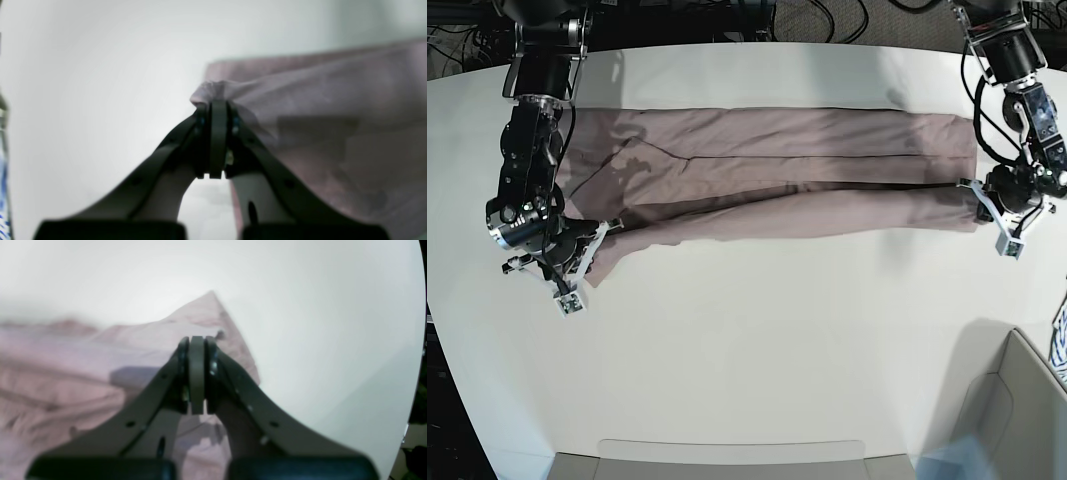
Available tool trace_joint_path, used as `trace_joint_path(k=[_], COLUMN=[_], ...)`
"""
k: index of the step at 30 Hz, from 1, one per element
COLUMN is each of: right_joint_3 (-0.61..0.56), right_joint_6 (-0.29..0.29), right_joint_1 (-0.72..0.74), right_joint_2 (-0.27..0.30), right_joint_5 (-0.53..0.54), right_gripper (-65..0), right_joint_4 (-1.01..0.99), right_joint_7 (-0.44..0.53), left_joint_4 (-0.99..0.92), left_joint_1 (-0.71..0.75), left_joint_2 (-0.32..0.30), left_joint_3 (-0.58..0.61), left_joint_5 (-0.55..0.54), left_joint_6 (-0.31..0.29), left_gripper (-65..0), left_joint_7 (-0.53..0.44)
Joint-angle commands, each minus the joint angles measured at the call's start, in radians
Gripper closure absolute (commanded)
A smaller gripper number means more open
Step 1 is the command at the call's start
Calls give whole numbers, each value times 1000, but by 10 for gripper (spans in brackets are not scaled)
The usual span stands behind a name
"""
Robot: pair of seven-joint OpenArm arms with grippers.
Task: Fold the T-shirt properly
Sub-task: 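Lay the folded hem down and open both grippers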
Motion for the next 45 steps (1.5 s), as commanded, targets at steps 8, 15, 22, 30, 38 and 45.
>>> trace_joint_path(k=[8, 15, 22, 30, 38, 45], right_joint_3=[97, 95, 95, 97, 94, 87], right_joint_6=[10, 10, 10, 10, 10, 10], right_joint_1=[-73, -159, -247, -313, -377, -375], right_joint_2=[7, 7, 15, 29, 27, 24], right_joint_5=[3, 3, -1, -1, 3, -1], right_gripper=[0, 0, 0, 0, 0, -13], right_joint_4=[169, 241, 266, 284, 284, 283], right_joint_7=[-60, -101, -101, -101, -101, -100], left_joint_4=[54, 89, 92, 92, 92, 92], left_joint_1=[27, 58, 84, 113, 141, 142], left_joint_2=[-9, -9, -9, -7, -7, -7], left_joint_3=[-11, -12, -15, -17, -17, -6], left_joint_5=[-2, 2, 2, 2, 2, 4], left_joint_6=[2, 2, 2, 2, 2, 2], left_gripper=[0, 0, 0, 0, 0, -40], left_joint_7=[3, 4, 4, 4, 4, 40])
